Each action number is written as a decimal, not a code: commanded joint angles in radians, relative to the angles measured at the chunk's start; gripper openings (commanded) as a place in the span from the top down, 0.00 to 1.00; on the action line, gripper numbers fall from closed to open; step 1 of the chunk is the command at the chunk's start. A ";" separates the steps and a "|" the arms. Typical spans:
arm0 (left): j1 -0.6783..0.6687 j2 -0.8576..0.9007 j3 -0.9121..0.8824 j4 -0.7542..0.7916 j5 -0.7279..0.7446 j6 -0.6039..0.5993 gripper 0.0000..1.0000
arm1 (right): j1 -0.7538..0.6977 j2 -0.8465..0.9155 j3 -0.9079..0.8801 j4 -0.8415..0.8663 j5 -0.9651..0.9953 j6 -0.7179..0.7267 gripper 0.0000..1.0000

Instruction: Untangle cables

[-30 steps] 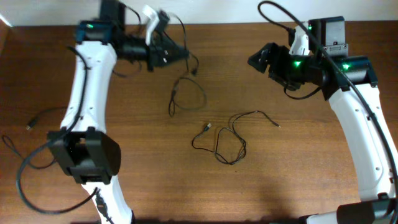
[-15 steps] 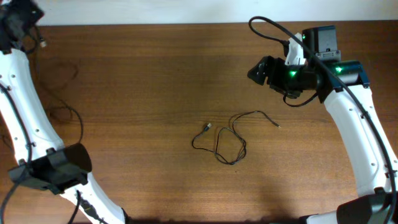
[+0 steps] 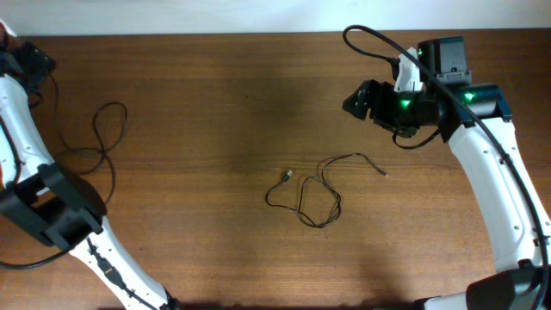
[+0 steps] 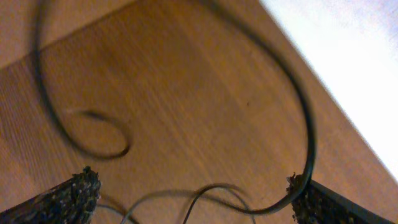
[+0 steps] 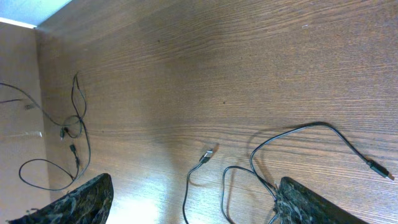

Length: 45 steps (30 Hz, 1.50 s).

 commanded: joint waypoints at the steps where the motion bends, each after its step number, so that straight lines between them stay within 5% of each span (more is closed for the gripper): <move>1: 0.003 0.015 0.000 -0.048 0.011 0.002 0.01 | 0.002 0.004 -0.012 0.001 0.012 -0.008 0.15; 6: 0.002 0.013 0.000 -0.207 0.035 -0.088 0.01 | 0.002 0.004 -0.012 -0.015 0.012 -0.029 0.15; 10: -0.035 -0.104 0.002 -0.240 0.259 -0.081 0.01 | 0.002 0.004 -0.012 -0.025 0.012 -0.050 0.16; 15: -0.238 -0.279 0.001 -0.354 0.311 0.025 0.01 | 0.002 0.004 -0.012 -0.040 0.013 -0.053 0.15; 24: -0.632 -0.286 -0.047 -0.576 0.408 0.348 0.01 | -0.059 0.004 -0.012 -0.085 0.087 -0.067 0.12; 29: -0.826 -0.286 -0.375 -0.418 0.394 0.412 0.00 | -0.162 0.004 -0.012 -0.119 0.088 -0.080 0.11; 34: -1.029 -0.284 -0.659 -0.271 0.481 0.729 0.01 | -0.164 0.004 -0.012 -0.123 0.090 -0.106 0.11; 38: -1.088 -0.273 -0.766 -0.080 0.389 0.729 0.00 | -0.164 0.004 -0.012 -0.128 0.090 -0.109 0.11; 45: -1.107 -0.263 -0.888 0.212 0.467 0.779 0.12 | -0.164 0.004 -0.012 -0.131 0.090 -0.131 0.11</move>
